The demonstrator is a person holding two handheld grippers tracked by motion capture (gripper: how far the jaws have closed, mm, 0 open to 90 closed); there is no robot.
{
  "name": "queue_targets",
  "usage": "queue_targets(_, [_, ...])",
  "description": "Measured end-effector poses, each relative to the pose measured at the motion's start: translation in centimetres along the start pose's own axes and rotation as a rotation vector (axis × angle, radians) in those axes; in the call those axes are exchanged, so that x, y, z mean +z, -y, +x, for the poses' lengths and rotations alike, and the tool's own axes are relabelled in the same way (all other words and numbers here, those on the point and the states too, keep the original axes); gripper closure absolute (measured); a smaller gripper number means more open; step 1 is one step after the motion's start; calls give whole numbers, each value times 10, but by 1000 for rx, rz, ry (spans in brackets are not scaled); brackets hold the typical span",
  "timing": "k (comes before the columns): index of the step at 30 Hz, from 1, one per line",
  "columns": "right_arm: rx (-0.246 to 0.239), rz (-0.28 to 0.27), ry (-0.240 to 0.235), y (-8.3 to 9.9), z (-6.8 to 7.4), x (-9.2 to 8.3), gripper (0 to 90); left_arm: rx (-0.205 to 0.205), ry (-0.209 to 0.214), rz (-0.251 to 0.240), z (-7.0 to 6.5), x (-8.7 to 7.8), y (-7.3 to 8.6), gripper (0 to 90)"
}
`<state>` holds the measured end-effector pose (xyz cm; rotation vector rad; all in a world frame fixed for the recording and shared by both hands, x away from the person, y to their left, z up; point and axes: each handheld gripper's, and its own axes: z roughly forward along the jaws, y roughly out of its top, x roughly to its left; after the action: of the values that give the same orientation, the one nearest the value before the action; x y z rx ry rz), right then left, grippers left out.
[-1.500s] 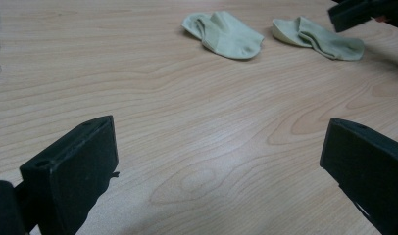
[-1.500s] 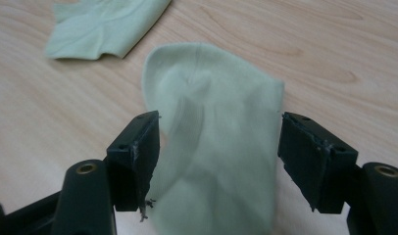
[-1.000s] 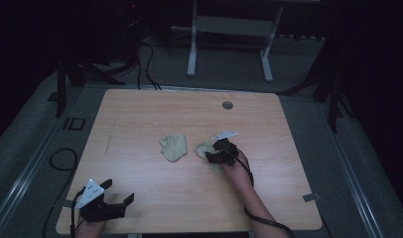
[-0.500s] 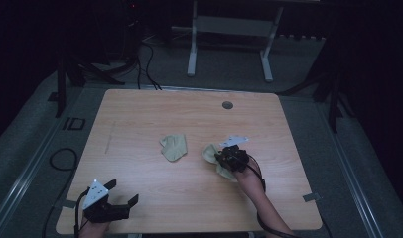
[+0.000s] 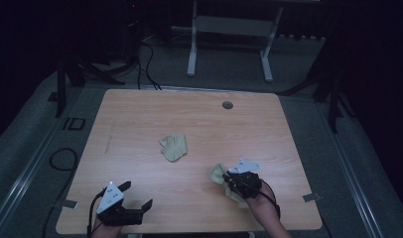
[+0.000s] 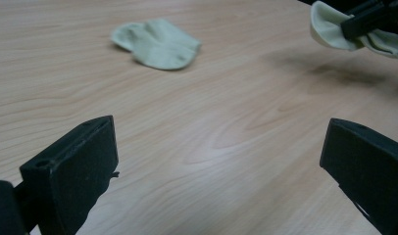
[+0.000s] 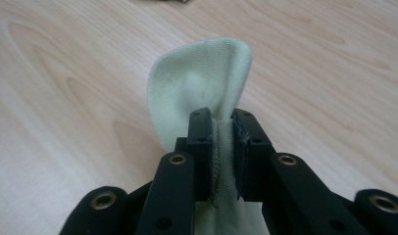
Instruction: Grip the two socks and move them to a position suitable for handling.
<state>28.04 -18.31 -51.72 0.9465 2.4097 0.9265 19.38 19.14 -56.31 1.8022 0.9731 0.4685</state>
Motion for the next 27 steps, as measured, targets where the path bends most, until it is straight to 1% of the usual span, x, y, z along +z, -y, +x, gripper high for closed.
queue_targets(1, [-2, 6, -5, 3, 4, -1, 794, 17, 9, 7, -4, 2, -1, 6])
queue_targets(2, [0, 2, -15, 5, 6, -1, 794, 39, 7, 23, -9, 5, -2, 6])
queue_targets(3, [1, 9, -32, 7, 9, 0, 794, 51, 12, 28, -11, 7, -2, 6])
queue_targets(5, [-19, 15, -25, 9, 14, 2, 793, 63, 37, 40, -19, 13, -4, 6])
queue_targets(7, [-24, 26, -28, 13, 18, 8, 793, 75, 59, 45, -24, 18, -6, 8])
queue_targets(8, [-22, 31, -22, 14, 19, 11, 793, 85, 63, 41, -28, 22, -8, 19])
queue_targets(10, [-19, 50, -30, 18, 20, 18, 793, 103, 81, 46, -34, 28, -11, 51])
queue_targets(11, [-22, 62, -28, 20, 22, 22, 792, 115, 87, 57, -38, 31, -12, 54])
queue_targets(12, [-25, 78, -24, 23, 23, 26, 790, 128, 106, 72, -42, 35, -13, 68])
queue_targets(14, [-24, 61, -12, 28, 26, 29, 789, 141, 135, 97, -47, 40, -13, 150])
queue_targets(15, [-33, 62, -2, 28, 28, 29, 788, 156, 153, 113, -49, 43, -13, 164])
queue_targets(16, [-33, 61, 3, 28, 29, 29, 788, 175, 161, 121, -51, 45, -14, 220])
queue_targets(17, [-26, 56, 6, 29, 29, 29, 786, 186, 170, 122, -54, 47, -15, 249])
queue_targets(18, [-28, 52, 13, 29, 30, 29, 782, 193, 188, 120, -55, 49, -16, 308])
queue_targets(19, [-30, 55, 17, 28, 30, 29, 775, 194, 197, 120, -57, 51, -17, 354])
queue_targets(20, [-30, 57, 15, 28, 30, 29, 757, 203, 200, 120, -58, 53, -19, 365])
queue_targets(21, [-22, 61, 7, 27, 29, 29, 711, 208, 212, 113, -60, 55, -21, 404])
queue_targets(22, [-10, 61, -15, 27, 28, 28, 648, 213, 214, 104, -62, 56, -24, 434])
queue_targets(23, [3, 63, -27, 26, 27, 26, 613, 219, 216, 97, -63, 58, -27, 448])
queue_targets(24, [7, 54, -31, 25, 28, 23, 579, 222, 226, 90, -65, 61, -32, 473])
queue_targets(25, [12, 37, -32, 24, 28, 16, 563, 227, 230, 87, -67, 63, -35, 501])
queue_targets(27, [11, 24, -34, 22, 29, 6, 550, 247, 240, 87, -71, 71, -44, 549])
